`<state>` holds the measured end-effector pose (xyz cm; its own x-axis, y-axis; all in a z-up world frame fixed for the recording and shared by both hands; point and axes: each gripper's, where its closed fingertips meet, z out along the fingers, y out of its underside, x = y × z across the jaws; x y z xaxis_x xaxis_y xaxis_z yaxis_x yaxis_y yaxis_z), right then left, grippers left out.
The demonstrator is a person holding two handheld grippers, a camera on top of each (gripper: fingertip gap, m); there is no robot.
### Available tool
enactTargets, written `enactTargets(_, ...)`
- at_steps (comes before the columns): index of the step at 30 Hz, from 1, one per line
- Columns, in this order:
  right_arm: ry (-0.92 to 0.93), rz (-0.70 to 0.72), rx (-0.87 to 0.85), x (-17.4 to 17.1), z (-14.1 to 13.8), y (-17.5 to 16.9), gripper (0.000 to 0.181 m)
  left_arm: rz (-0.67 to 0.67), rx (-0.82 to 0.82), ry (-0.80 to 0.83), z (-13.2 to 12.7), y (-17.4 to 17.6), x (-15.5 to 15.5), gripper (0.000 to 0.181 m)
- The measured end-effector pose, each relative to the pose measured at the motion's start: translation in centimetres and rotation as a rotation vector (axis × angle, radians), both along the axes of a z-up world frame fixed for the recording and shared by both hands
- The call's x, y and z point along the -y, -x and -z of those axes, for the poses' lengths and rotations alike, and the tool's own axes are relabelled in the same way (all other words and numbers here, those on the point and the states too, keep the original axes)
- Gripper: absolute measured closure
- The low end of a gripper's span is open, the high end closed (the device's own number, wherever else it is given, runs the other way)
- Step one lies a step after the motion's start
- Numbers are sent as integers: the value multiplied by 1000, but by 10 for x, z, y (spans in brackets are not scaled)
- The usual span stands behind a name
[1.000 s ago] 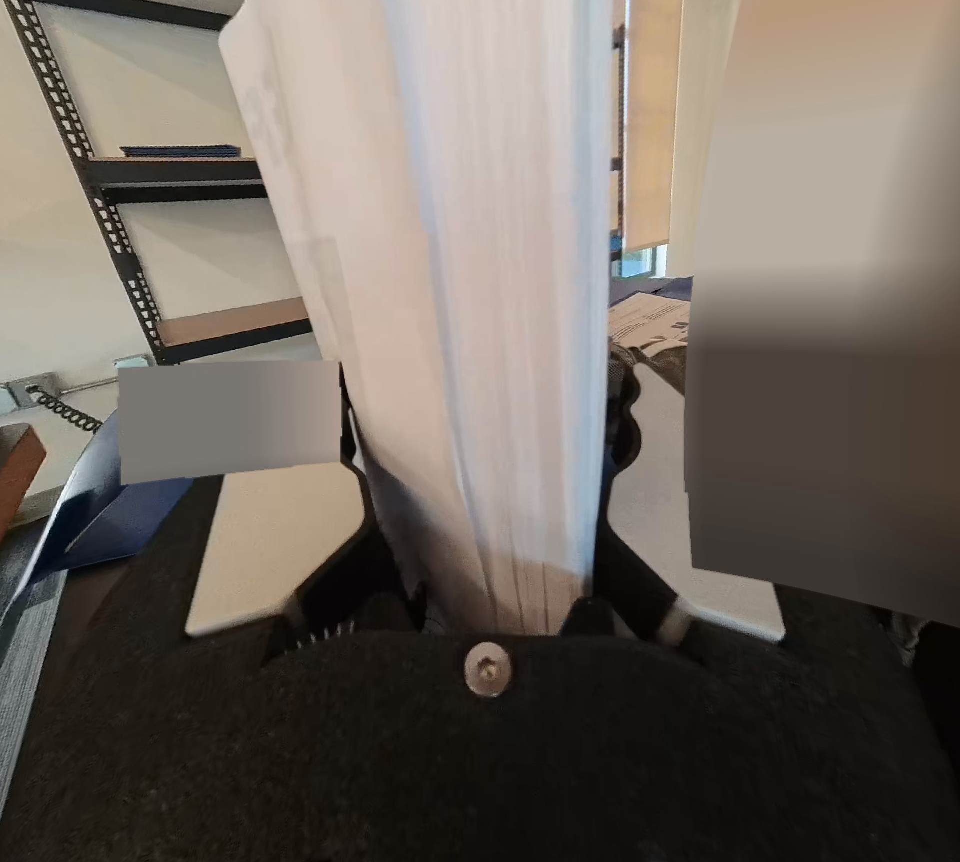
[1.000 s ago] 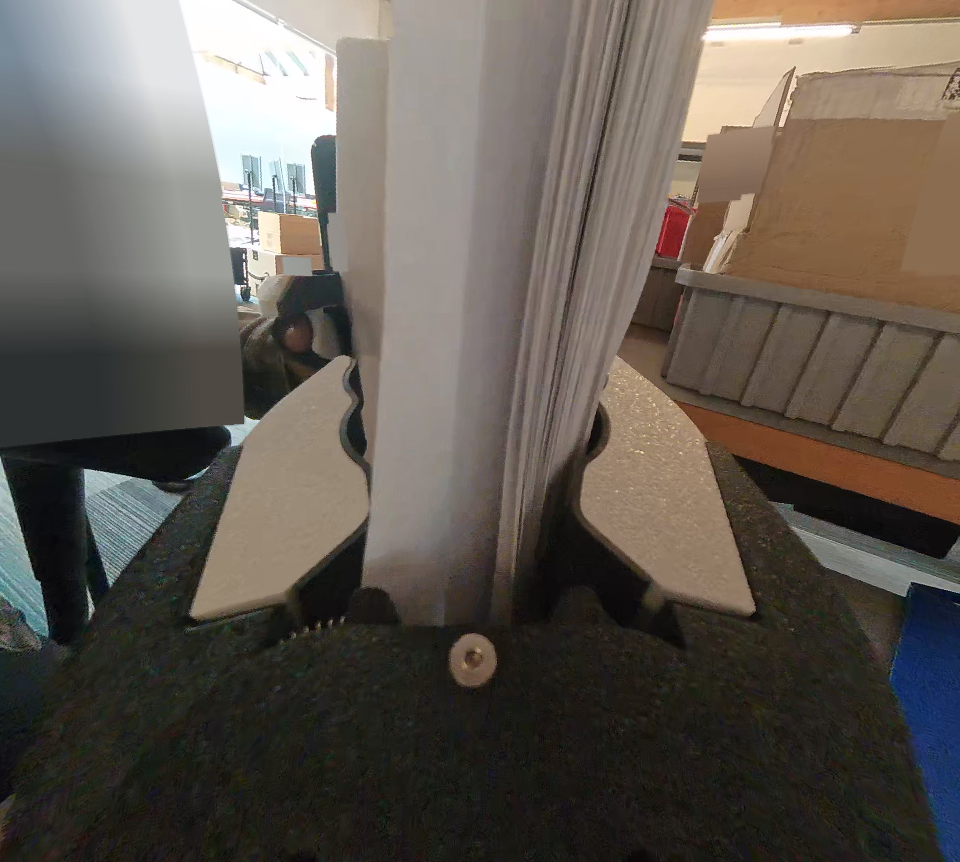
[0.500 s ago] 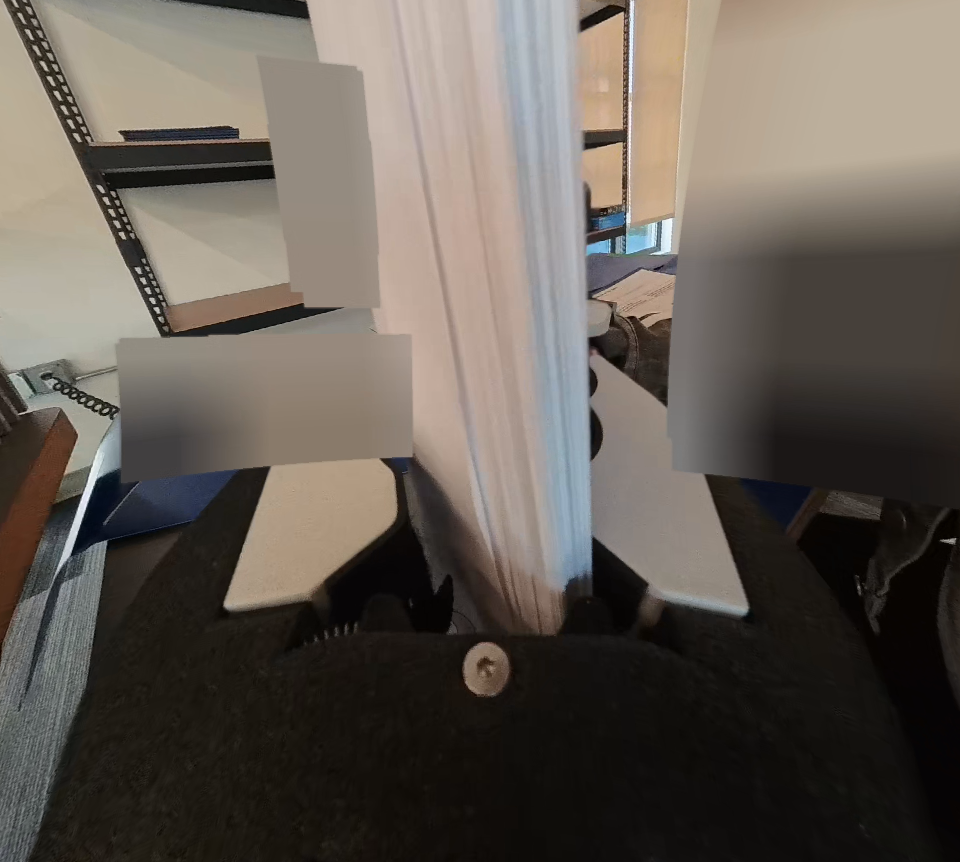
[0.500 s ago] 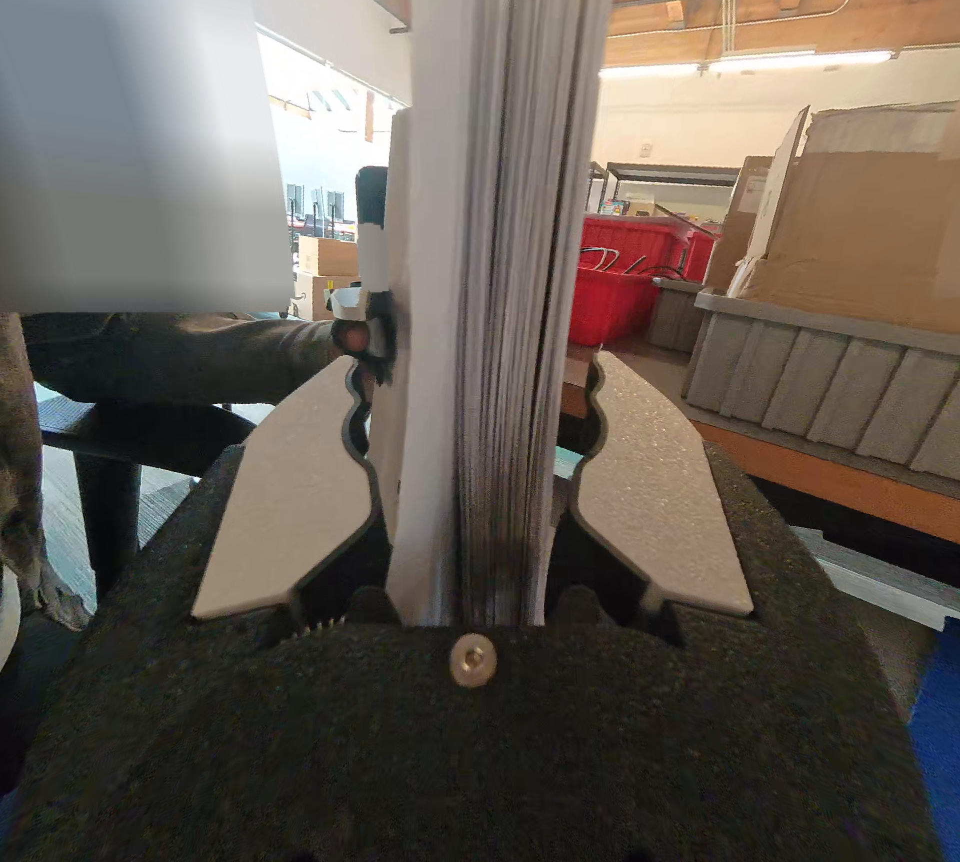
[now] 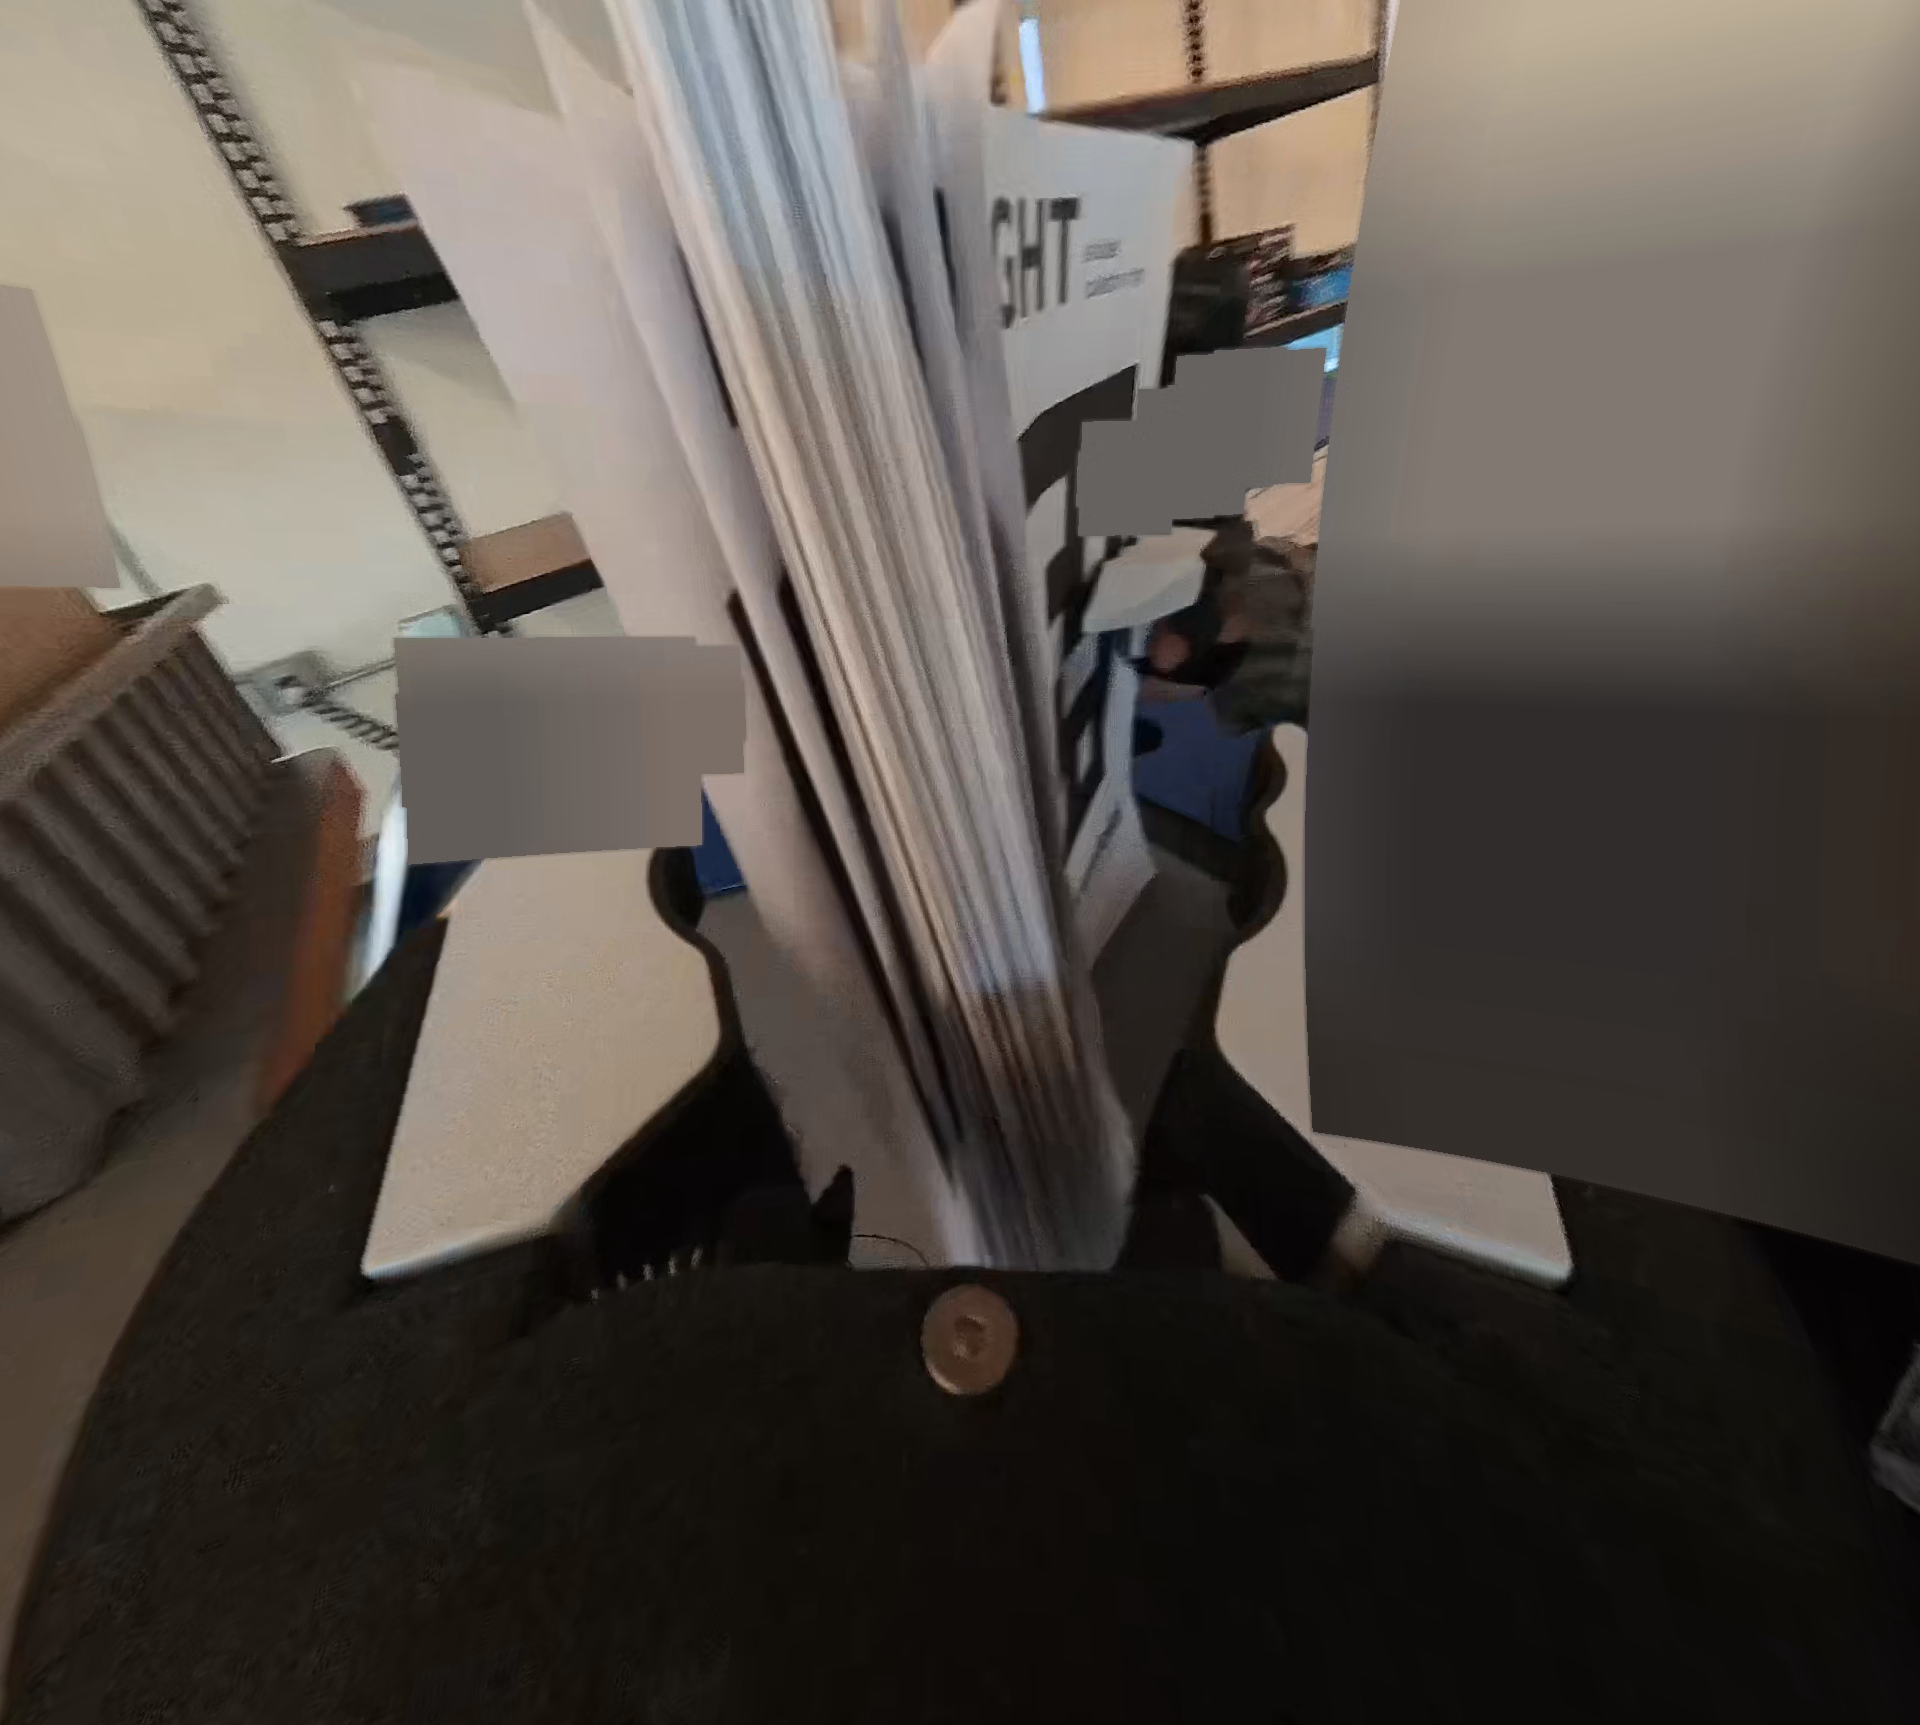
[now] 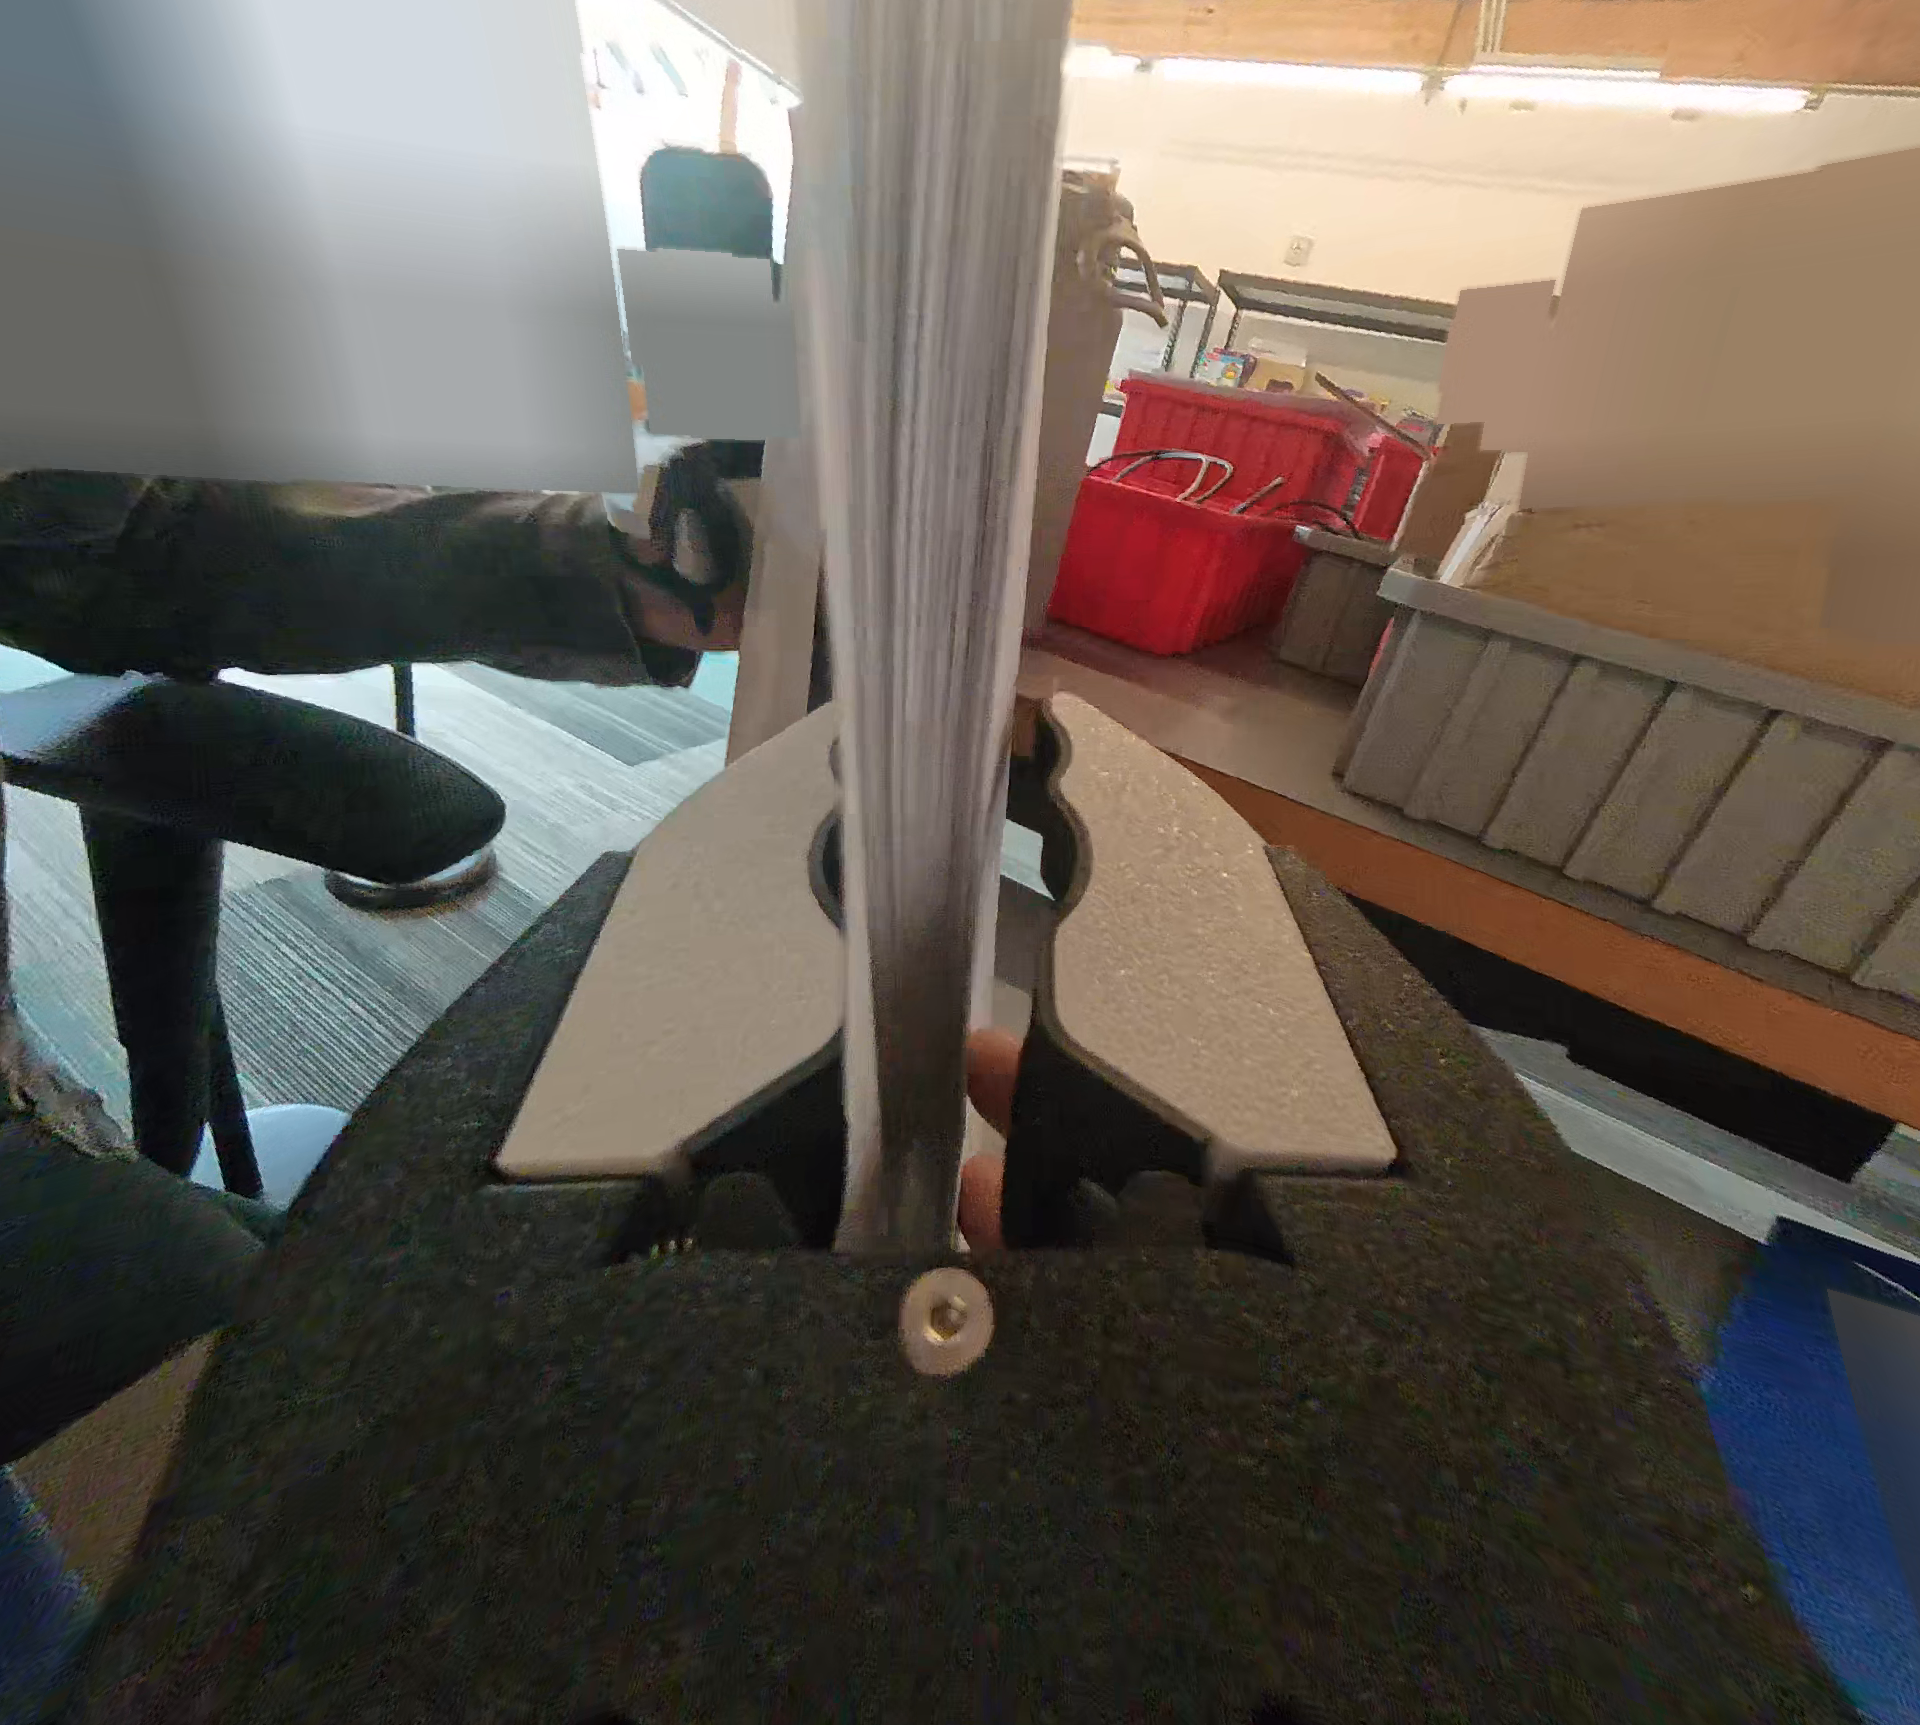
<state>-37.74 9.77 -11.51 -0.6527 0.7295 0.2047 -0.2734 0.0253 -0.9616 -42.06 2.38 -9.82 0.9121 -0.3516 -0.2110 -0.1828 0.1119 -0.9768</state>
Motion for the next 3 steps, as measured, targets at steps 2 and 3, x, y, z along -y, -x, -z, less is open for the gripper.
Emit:
enactTargets(2,117,-61,-18,3,-12,-4,125,87,63,2,6,-12,-5,82)
enactTargets(3,170,-85,-32,5,-19,-6,114,92,78,-7,7,-14,-9,82)
